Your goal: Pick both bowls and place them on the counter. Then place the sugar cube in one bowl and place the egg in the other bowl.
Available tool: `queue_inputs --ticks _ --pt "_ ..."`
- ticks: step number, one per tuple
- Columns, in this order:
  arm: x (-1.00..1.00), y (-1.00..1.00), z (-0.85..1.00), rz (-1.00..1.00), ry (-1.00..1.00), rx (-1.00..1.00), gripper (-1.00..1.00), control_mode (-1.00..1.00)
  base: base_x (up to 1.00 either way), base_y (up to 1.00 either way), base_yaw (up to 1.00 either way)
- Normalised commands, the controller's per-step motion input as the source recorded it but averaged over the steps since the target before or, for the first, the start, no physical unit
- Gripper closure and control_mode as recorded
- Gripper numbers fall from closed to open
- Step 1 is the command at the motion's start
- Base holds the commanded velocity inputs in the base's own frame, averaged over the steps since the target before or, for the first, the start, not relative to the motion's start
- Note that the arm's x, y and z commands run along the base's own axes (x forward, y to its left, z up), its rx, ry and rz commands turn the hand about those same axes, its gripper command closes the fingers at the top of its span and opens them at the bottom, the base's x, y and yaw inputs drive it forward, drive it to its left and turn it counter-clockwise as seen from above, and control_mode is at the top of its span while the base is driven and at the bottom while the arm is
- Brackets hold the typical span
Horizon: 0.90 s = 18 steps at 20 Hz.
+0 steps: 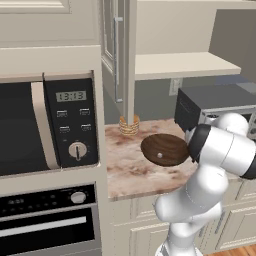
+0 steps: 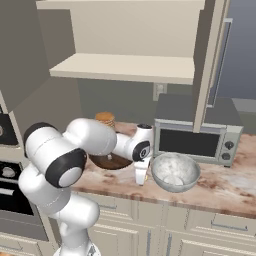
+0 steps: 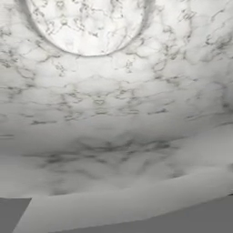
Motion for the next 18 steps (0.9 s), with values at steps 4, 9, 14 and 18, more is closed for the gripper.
queue_inputs --ticks 4,9,14,18 --pt "0.00 0.00 -0.26 0.00 -0.06 0.00 -1.00 -1.00 0.00 0.00 0.00" --pt "0.00 0.00 -0.30 0.00 -0.04 0.00 1.00 -1.00 0.00 0.00 0.00" --pt "0.00 0.03 -0.22 0.00 -0.03 0.00 1.00 -1.00 0.00 0.00 0.00" --pt "-0.18 0.01 0.09 0.00 -0.01 0.00 1.00 -1.00 0.00 0.00 0.00"
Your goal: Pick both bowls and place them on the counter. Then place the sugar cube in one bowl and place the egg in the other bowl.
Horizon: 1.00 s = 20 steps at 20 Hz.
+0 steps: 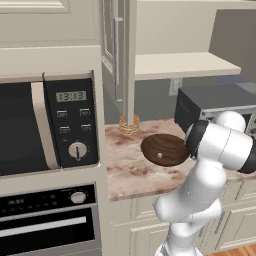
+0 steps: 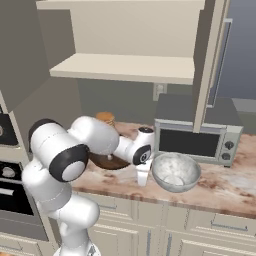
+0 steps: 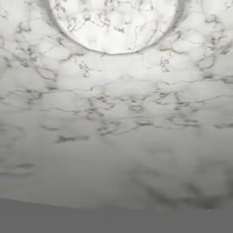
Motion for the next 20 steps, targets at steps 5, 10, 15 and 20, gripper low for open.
queue_inputs --ticks 5,10,15,20 --pt "-0.45 0.03 0.39 0.00 0.00 0.00 1.00 -1.00 0.00 0.00 0.00" --pt "-0.40 0.13 0.45 0.00 0.00 0.00 1.00 -1.00 0.00 0.00 0.00" --pt "-0.28 0.16 0.51 0.00 -0.01 -0.01 1.00 -1.00 0.00 0.00 0.00" --pt "-0.16 0.02 0.62 0.00 -0.06 -0.07 1.00 -1.00 0.00 0.00 0.00"
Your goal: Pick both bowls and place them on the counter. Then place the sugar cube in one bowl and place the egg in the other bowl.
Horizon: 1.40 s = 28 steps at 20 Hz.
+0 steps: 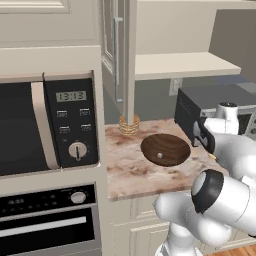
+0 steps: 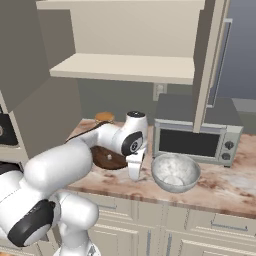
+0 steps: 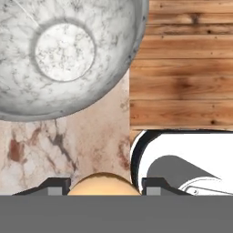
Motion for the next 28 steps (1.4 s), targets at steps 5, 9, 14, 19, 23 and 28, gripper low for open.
queue_inputs --ticks 5,9,14,19,23,28 --pt "-0.02 -0.04 0.50 0.00 -0.05 -0.07 1.00 -1.00 0.00 0.00 0.00" --pt "-0.01 -0.26 0.38 0.00 -0.02 -0.05 1.00 -1.00 0.00 0.00 0.00" --pt "0.00 -0.38 0.15 0.00 -0.02 -0.02 1.00 -1.00 0.00 0.00 0.00" --pt "0.00 -0.51 -0.03 0.00 0.00 0.00 1.00 -1.00 0.00 0.00 0.00" --pt "0.07 -0.46 -0.17 0.00 0.01 0.00 1.00 -1.00 0.00 0.00 0.00" --pt "0.18 -0.18 -0.36 0.00 0.06 0.00 1.00 -1.00 0.00 0.00 0.00"
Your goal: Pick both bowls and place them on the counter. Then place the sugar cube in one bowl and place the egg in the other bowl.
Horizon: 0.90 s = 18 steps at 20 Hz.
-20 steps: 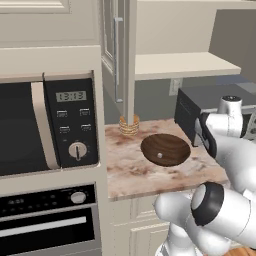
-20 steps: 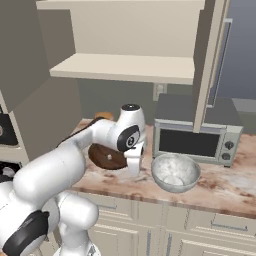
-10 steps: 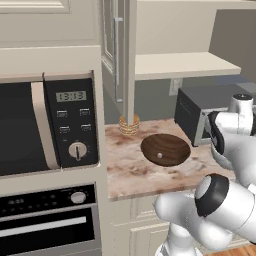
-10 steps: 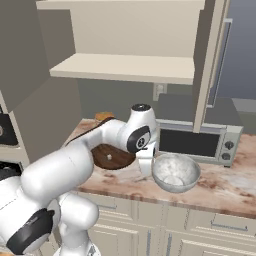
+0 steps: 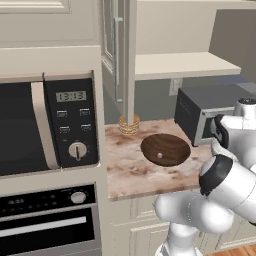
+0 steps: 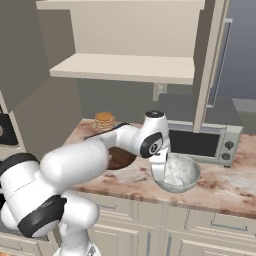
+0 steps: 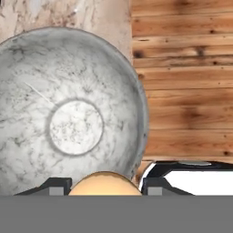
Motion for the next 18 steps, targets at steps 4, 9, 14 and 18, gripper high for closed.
queue_inputs --ticks 4,9,14,18 --pt "0.18 -0.05 -0.25 0.00 0.07 0.00 1.00 -1.00 0.00 0.00 0.00" --pt "0.21 -0.02 -0.22 0.00 0.09 0.00 1.00 -1.00 0.00 0.00 0.00" --pt "0.23 -0.13 -0.31 0.00 0.06 0.00 1.00 -1.00 0.00 0.00 0.00" --pt "0.01 -0.33 -0.14 0.00 0.00 0.03 1.00 -1.00 0.00 0.00 0.00"
